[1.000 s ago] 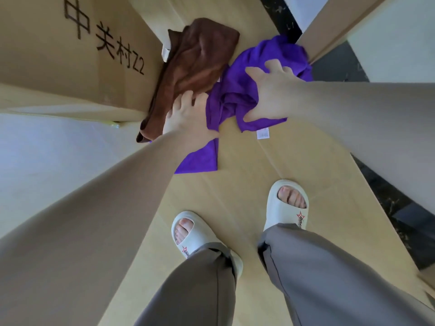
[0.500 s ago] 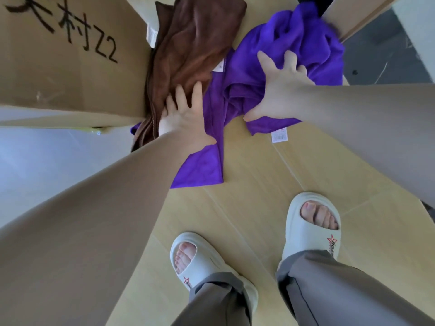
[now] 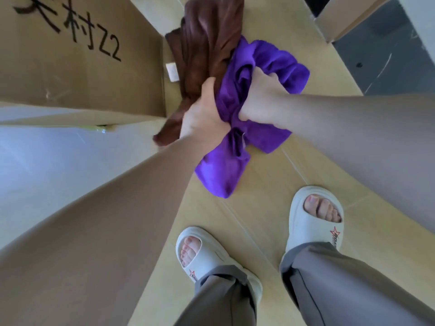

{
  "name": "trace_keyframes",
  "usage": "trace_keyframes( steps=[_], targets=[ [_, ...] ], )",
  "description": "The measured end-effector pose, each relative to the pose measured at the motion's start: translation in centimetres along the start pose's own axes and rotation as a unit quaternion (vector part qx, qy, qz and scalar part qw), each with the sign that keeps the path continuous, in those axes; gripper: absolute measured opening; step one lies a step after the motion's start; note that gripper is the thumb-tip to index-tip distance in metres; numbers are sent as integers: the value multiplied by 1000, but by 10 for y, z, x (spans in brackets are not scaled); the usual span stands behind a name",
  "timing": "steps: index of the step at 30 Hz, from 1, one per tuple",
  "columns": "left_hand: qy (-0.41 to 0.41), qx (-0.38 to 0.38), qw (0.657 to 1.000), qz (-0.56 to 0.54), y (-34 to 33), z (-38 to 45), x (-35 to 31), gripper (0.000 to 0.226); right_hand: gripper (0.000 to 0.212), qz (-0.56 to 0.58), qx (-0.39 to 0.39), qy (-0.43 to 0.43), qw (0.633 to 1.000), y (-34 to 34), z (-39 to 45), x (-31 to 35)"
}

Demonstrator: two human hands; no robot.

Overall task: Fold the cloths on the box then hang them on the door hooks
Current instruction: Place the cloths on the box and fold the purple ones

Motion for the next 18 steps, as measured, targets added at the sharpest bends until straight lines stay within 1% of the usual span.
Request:
trace_keyframes(
  steps=[1, 3, 5, 7, 11, 14, 18],
  targets=[
    [12, 6, 999, -34, -2, -8, -5, 89, 73, 33, 18, 3, 999, 3, -6, -3],
    [26, 19, 996, -86, -3, -24, -11, 89, 61, 70, 33, 25, 997, 14, -23, -10],
    [26, 41, 991, -128, -3, -40, -17, 88, 50, 52, 36, 47, 997, 26, -42, -19],
    [15, 62, 986, -154, 0, -59, -31, 87, 50, 34, 41, 53, 997, 40, -66, -24],
    [-1, 84, 979, -185, 22, -101, -69, 85, 51, 20, 46, 74, 996, 78, -122, -19],
    [-16, 93, 977, -193, 43, -131, -96, 87, 44, -1, 53, 81, 995, 109, -167, -19],
    [-26, 85, 978, -190, 82, -171, -133, 87, 44, -24, 46, 97, 994, 150, -219, -3]
  ],
)
Point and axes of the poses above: each hand's wrist, its own z-axis towards the middle knuckle, its own y-axis out of the back of the hand, x = y × z, the point moved 6 cm from there along z, towards the middle knuckle, and after that the axes turned 4 degrees about -z, right-handed, at the moved point
